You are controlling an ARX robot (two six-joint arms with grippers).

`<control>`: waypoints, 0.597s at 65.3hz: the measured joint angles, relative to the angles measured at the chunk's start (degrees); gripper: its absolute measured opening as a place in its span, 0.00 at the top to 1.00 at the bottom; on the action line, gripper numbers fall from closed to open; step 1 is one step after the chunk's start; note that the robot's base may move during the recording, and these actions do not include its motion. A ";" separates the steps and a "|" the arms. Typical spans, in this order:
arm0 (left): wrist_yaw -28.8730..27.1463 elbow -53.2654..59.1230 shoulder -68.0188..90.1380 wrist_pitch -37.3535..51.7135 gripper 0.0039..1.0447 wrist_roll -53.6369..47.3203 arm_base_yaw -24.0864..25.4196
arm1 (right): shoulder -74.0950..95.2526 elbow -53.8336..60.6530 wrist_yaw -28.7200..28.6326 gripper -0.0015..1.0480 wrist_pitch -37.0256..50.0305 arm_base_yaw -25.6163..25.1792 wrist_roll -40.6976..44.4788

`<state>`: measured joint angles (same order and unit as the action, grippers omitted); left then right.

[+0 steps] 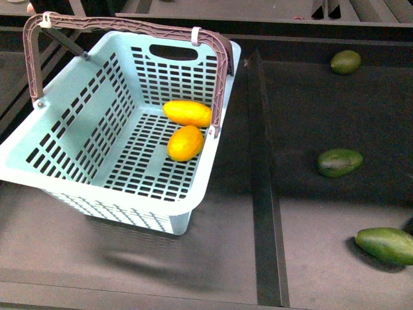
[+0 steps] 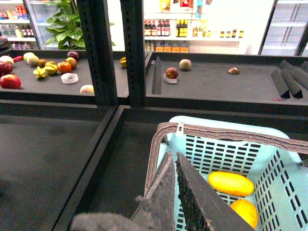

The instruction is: Pick lemon and mango into basket

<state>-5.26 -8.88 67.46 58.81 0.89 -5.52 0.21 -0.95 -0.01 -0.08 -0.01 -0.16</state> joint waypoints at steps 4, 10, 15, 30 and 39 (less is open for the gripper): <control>0.66 2.14 -1.22 0.17 0.97 -0.04 0.59 | 0.00 0.00 0.00 0.08 0.00 0.00 0.00; 4.72 4.37 -6.38 -3.32 0.97 -0.15 3.74 | 0.00 0.00 0.00 0.08 0.00 0.00 0.00; 4.76 5.42 -10.88 -6.40 0.97 -0.17 5.22 | 0.00 0.00 0.00 0.08 0.00 0.00 0.00; 5.29 7.58 -23.39 -16.70 0.97 -0.24 5.27 | 0.00 0.00 0.00 0.08 0.00 0.00 0.00; 5.25 8.00 -30.58 -23.02 0.97 -0.24 5.27 | 0.00 0.00 0.00 0.08 0.00 0.00 0.00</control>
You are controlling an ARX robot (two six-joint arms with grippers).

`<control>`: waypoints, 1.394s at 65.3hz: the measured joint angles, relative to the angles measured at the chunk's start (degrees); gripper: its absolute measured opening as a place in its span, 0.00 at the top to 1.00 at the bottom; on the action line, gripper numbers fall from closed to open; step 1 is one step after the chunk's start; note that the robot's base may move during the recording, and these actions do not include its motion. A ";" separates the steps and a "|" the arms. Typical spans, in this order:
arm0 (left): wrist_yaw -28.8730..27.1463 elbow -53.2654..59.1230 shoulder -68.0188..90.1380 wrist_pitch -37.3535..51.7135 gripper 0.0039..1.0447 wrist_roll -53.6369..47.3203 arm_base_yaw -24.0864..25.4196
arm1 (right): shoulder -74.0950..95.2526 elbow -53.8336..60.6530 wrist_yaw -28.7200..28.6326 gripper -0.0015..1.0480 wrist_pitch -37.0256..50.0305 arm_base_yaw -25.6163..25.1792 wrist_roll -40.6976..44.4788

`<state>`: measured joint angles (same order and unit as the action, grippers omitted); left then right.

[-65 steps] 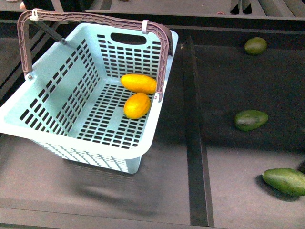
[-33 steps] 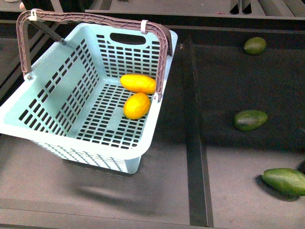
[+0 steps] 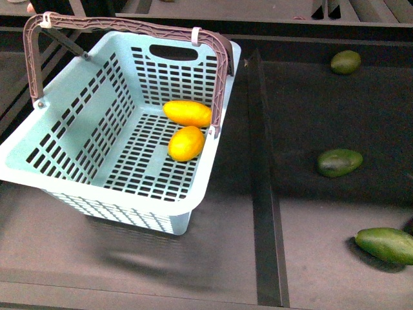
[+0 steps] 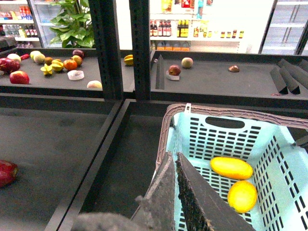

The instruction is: Pick lemon and mango into basket

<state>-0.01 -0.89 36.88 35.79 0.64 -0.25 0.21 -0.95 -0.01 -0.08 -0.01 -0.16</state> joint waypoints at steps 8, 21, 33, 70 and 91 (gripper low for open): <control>0.00 0.00 -5.73 -5.20 0.97 0.00 0.00 | 0.00 0.00 0.00 0.08 0.00 0.00 0.00; 0.00 0.02 -13.38 -12.39 0.97 0.00 0.00 | 0.00 0.00 0.00 0.08 0.00 0.00 0.00; 0.00 0.02 -19.37 -18.18 0.97 0.00 0.00 | 0.00 0.00 0.00 0.08 0.00 0.00 0.00; 0.00 0.00 -36.50 -35.71 0.97 -0.02 0.00 | 0.00 0.00 0.00 0.08 0.00 0.00 0.00; 0.00 0.00 -36.52 -35.71 0.97 -0.02 0.00 | 0.00 0.00 0.00 0.08 0.00 0.00 0.00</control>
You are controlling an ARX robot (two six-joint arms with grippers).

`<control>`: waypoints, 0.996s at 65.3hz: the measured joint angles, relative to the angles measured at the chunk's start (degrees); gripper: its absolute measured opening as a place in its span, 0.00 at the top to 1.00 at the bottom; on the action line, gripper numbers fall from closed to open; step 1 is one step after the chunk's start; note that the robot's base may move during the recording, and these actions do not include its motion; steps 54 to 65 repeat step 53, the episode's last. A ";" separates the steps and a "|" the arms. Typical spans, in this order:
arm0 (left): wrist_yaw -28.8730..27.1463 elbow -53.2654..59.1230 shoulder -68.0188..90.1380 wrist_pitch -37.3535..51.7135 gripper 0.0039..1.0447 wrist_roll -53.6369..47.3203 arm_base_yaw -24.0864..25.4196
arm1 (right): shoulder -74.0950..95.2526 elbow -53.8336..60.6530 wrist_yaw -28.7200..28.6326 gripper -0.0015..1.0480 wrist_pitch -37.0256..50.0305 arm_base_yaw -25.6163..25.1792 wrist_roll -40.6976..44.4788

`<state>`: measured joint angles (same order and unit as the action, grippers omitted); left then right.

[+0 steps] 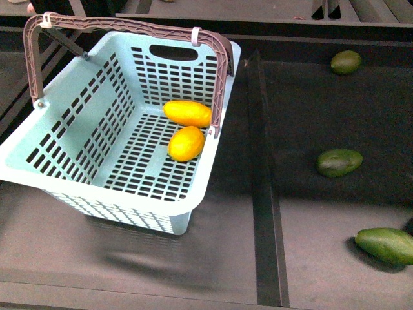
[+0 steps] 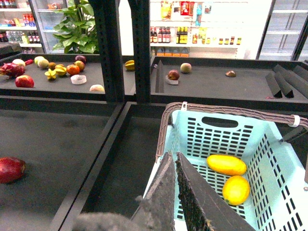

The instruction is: Pick lemon and mango into basket

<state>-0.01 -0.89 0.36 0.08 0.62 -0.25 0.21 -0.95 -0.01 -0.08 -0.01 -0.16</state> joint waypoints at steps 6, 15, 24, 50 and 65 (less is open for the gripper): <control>0.02 0.00 0.00 0.00 0.91 0.00 0.00 | 0.00 0.00 0.00 0.08 0.00 0.00 0.00; 0.00 0.00 0.00 0.00 0.60 0.00 0.00 | 0.00 0.00 0.00 0.08 0.00 0.00 0.00; 0.00 0.00 0.00 0.00 0.32 0.00 0.00 | 0.00 0.00 0.00 0.08 0.00 0.00 0.00; 0.00 0.00 0.00 0.00 0.06 -0.09 0.00 | 0.00 0.00 0.00 0.08 0.00 0.00 0.00; 0.00 0.00 0.00 0.00 0.06 -0.09 0.00 | 0.00 0.00 0.00 0.08 0.00 0.00 0.00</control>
